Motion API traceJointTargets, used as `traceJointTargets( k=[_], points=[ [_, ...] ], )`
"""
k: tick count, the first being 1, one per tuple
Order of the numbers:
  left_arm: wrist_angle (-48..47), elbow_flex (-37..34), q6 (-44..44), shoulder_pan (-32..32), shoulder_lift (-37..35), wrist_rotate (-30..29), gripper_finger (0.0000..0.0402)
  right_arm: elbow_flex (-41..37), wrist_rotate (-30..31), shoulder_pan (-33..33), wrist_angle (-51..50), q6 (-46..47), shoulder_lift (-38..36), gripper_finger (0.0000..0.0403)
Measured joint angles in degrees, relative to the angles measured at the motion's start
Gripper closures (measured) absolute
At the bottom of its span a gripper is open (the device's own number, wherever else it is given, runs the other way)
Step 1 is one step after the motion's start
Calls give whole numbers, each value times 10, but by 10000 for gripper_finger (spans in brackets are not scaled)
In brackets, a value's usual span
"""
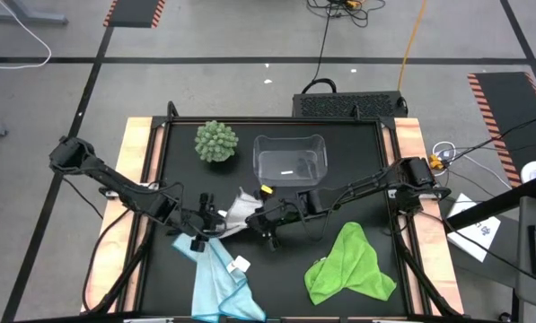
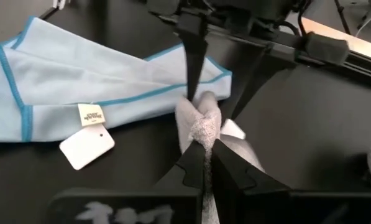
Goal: Fold microfiber towels
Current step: Fold the gray towel
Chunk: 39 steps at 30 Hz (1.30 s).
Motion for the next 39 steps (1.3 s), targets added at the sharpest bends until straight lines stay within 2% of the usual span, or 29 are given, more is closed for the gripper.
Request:
traceJointTargets(
  k=[5,10,20,23,31,35,39],
  points=[
    [3,0,2,0,-1,22,115,0,0,-3,-17,1,-3,399],
    [11,0,-4,0,-1,50,99,0,0,-10,-21,7,-3,399],
    [81,1,-104,0,-1,2,107,0,2,-20,-7,9,-3,399],
    [76,1,-137,0,23,-14,107,0,3,-20,3,7,-3,399],
    [86,1,-167,0,112,-7,108,0,3,-19,-5,6,-3,399],
    [81,1,-165,0,115,16,132,0,2,-13,-35,25,-3,399],
    [54,1,-154,0,89,39,213,-5,3,1,-50,53,-3,399]
  ],
)
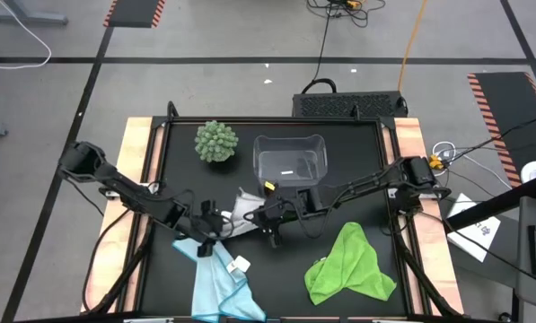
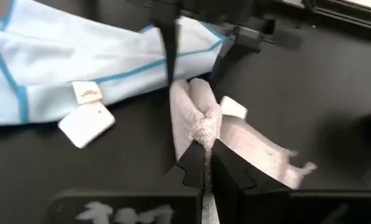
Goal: Fold microfiber towels
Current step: Fold the gray towel
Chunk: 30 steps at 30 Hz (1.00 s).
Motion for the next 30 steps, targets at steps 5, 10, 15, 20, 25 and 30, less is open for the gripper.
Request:
traceJointTargets(
  k=[5,10,15,20,25,30],
  points=[
    [4,1,32,22,-27,40,368,-19,0,19,8,22,0,399],
    [-10,8,48,44,-32,67,387,-36,3,26,38,38,1,399],
    [-83,51,84,76,-32,100,394,-45,14,31,35,69,0,399],
    [-156,88,118,120,-32,174,396,-62,18,30,35,118,-3,399],
    [-167,98,168,166,-32,225,392,-113,19,30,93,155,-20,399],
    [-156,98,211,205,-31,236,396,-201,54,30,165,183,-70,399]
  ],
)
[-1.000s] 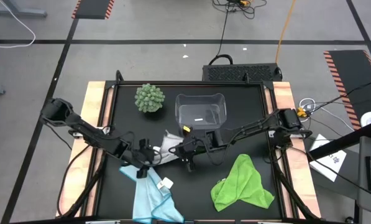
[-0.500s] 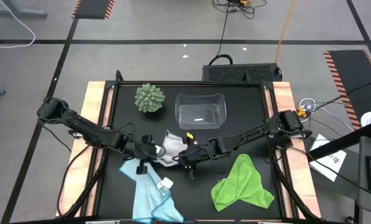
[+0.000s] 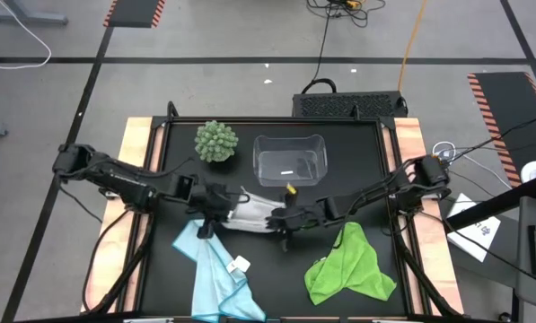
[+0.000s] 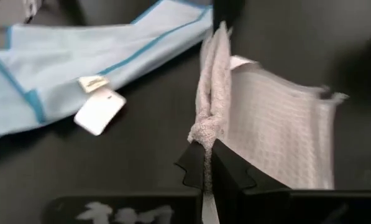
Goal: Fold microfiber towels
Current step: Fold the gray towel
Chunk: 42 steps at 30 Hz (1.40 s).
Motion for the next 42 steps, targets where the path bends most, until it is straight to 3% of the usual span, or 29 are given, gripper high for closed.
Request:
traceJointTargets(
  k=[10,20,31,37,42],
  points=[
    [29,14,52,79,4,20,397,-151,9,-23,143,56,-64,399],
    [65,24,99,159,98,80,398,-177,9,-32,161,73,-64,399],
    [28,90,161,210,174,82,398,-179,13,-70,91,98,-63,399],
    [41,103,172,226,208,82,396,-236,23,-88,156,119,-64,395],
    [28,97,180,237,211,46,395,-296,-9,-101,209,142,-60,356]
  ],
)
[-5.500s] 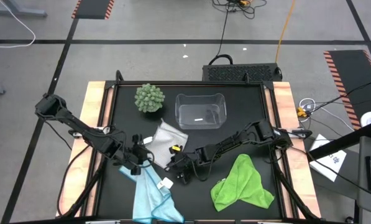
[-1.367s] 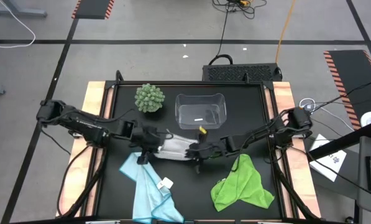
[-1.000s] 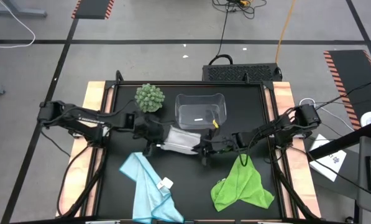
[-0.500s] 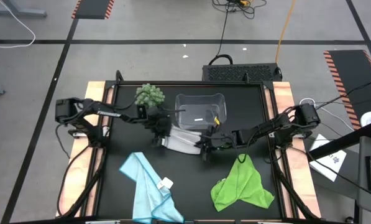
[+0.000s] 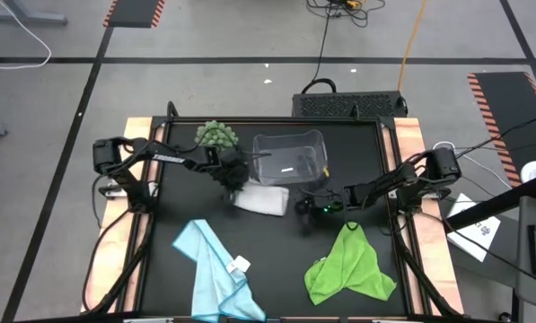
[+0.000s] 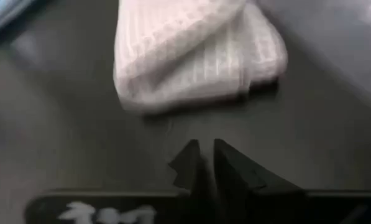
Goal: Fold microfiber towels
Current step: Fold the gray towel
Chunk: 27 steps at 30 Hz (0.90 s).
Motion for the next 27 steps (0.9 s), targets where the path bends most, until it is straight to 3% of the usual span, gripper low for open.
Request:
traceJointTargets(
  k=[4,12,21,27],
  points=[
    [15,3,0,9,-4,4,395,-6,-5,-7,33,7,-5,312],
    [38,3,11,12,-3,20,387,-7,-4,6,96,-82,-3,248],
    [97,3,29,3,-3,28,331,13,16,43,103,-195,-3,234],
    [114,3,35,3,-3,28,319,16,16,47,102,-205,-3,234]
  ],
)
